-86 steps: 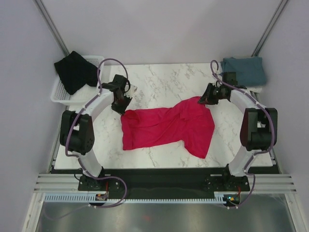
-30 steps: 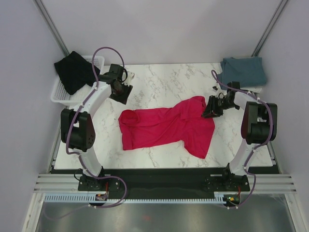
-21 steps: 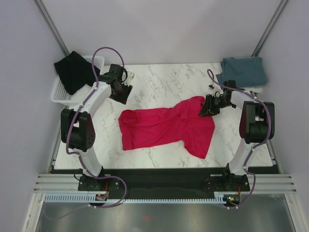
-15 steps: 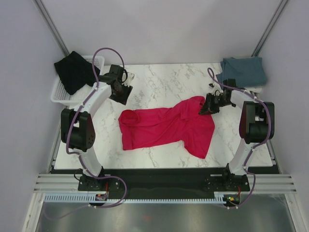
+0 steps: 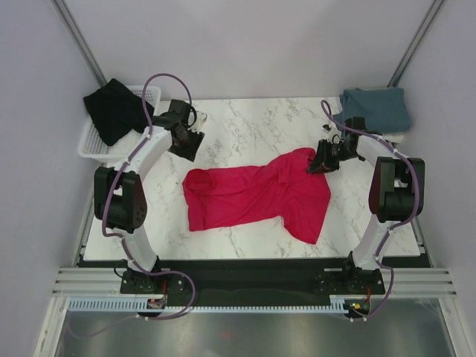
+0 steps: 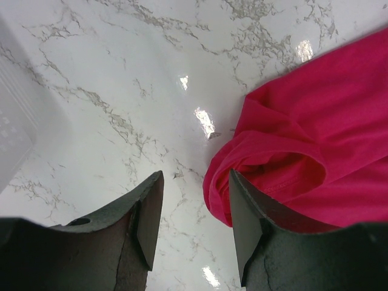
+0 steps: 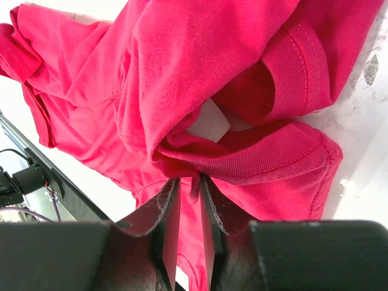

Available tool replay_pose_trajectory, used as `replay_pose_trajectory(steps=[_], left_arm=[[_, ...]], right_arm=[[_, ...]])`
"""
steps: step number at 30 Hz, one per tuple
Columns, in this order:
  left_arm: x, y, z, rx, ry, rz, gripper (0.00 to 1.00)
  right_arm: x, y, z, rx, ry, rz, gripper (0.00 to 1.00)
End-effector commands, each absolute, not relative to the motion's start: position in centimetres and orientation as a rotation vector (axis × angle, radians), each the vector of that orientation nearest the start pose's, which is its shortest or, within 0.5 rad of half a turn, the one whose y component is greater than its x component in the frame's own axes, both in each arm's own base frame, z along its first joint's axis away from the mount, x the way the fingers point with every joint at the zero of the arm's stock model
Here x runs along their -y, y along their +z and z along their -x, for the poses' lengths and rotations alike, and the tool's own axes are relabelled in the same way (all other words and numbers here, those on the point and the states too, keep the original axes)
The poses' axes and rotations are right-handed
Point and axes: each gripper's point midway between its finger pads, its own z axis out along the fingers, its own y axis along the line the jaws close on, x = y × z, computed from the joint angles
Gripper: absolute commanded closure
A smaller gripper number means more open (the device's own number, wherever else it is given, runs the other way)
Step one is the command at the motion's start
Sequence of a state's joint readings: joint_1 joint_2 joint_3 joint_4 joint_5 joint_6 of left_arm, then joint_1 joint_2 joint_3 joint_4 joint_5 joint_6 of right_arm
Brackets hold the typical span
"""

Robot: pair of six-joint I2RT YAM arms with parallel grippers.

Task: Fold and stack the t-shirts
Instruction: Flatten the tshirt out

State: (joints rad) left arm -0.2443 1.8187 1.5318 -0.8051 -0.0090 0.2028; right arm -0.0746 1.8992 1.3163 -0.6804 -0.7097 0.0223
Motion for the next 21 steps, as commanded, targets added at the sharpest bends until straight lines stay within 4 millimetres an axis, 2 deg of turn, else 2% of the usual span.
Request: replay_pose_trajectory(steps=[1, 5, 8, 11, 12, 15, 17, 18, 19, 21], left_arm=[[9.5, 13.1, -41.9, -2.544, -0.010, -0.552, 0.46], [9.5, 12.9, -41.8, -2.551, -0.011, -0.549, 0.46], [9.5, 12.8, -41.9, -2.552, -0.011, -0.549, 0.46], [9.6, 12.8, -42.0, -2.551, -0.015, -0.550, 0.46], [9.7, 12.8, -42.1, -2.551, -0.017, -0.549, 0.46], [9.8, 13.0, -42.6, -2.539, -0.016, -0.552, 0.46], [9.9, 12.4, -43.2, -2.549, -0.012, -0.560, 0.45], [10.1, 12.5, -43.7, -2.541, -0.013, -0.567, 0.45], [10.1, 11.5, -43.9, -2.562, -0.011, -0.578, 0.45], [10.4, 11.2, -44.3, -2.570, -0.009, -0.591, 0.45]], right_arm=[[-9.1, 8.9, -38.1, -2.606, 0.980, 0.074, 0.74], [-8.9, 9.2, -38.2, -2.613, 0.965, 0.072, 0.83], [-8.8, 9.6, -37.7, -2.622, 0.959, 0.103, 0.83], [-8.7, 9.7, -37.6, -2.622, 0.947, 0.103, 1.00], [-8.7, 9.9, -37.7, -2.615, 0.943, 0.105, 1.00], [-8.8, 12.5, -38.6, -2.531, 0.933, 0.135, 1.00], [-8.8, 13.7, -39.4, -2.488, 0.920, 0.151, 1.00], [-9.0, 14.1, -39.4, -2.487, 0.940, 0.123, 1.00], [-9.4, 14.7, -39.6, -2.466, 0.973, 0.129, 1.00], [-9.8, 15.2, -39.8, -2.454, 1.013, 0.115, 1.00]])
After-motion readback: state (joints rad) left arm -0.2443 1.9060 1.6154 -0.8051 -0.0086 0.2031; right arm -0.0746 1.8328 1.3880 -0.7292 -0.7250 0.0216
